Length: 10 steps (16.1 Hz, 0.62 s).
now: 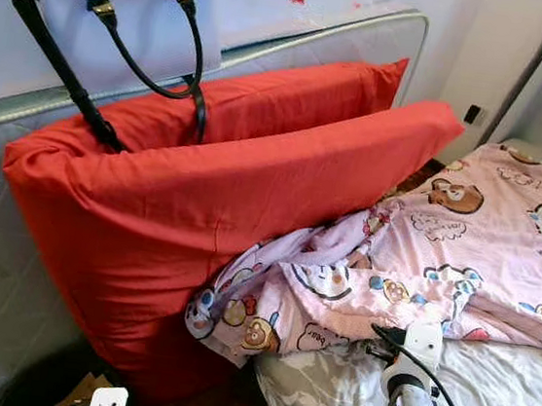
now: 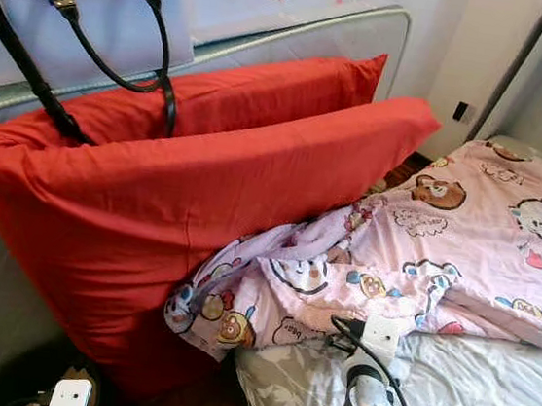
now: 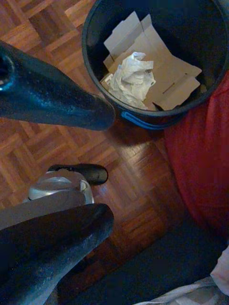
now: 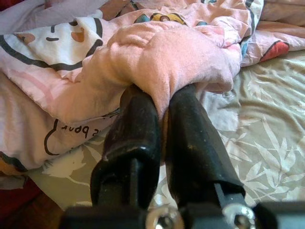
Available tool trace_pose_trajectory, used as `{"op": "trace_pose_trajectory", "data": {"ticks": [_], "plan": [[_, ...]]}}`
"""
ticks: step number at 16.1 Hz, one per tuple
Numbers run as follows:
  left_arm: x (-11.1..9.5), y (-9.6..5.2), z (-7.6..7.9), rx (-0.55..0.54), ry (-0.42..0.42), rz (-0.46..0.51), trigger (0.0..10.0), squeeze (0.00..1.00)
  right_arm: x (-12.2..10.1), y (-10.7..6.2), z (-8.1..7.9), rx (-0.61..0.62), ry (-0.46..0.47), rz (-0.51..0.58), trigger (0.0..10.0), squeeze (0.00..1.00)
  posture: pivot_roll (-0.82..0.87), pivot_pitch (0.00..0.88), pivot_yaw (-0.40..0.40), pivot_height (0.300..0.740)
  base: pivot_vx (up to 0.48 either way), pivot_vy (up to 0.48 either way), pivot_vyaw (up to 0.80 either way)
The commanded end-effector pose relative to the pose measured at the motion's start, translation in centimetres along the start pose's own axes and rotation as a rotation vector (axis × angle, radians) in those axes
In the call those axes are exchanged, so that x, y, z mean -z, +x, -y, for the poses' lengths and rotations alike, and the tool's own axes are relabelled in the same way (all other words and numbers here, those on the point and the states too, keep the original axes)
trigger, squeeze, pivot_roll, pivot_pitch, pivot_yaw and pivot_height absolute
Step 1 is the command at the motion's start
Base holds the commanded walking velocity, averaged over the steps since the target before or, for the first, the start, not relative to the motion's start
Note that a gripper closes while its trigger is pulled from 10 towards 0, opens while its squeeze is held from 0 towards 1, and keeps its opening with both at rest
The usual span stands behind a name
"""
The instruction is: Clean up the room
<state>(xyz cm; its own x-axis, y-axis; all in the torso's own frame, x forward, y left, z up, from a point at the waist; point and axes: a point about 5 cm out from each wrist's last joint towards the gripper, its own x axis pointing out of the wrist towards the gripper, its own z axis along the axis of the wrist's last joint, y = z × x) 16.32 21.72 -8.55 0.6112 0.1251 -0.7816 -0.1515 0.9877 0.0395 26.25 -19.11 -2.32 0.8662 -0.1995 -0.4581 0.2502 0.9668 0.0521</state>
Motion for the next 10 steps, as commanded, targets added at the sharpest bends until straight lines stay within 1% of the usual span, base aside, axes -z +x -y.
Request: {"op": "trace_pose_trajectory", "data": {"ticks": [1,10], "plan": [[0.29,-0.09,-0.41,-0.006,0.015,-0.015,10.0,0.00,-0.46,0.10,-0.17,0.000,0.007,0.025,10.0,0.00,0.07,0.000,0.019,0.740,-0.255,0.000,0.00],[0.47,-0.14,-0.40,-0.004,0.015,-0.019,10.0,0.00,-0.52,0.12,-0.19,0.003,0.007,0.027,10.0,0.00,0.07,0.000,0.018,0.740,-0.257,0.000,0.00]]}}
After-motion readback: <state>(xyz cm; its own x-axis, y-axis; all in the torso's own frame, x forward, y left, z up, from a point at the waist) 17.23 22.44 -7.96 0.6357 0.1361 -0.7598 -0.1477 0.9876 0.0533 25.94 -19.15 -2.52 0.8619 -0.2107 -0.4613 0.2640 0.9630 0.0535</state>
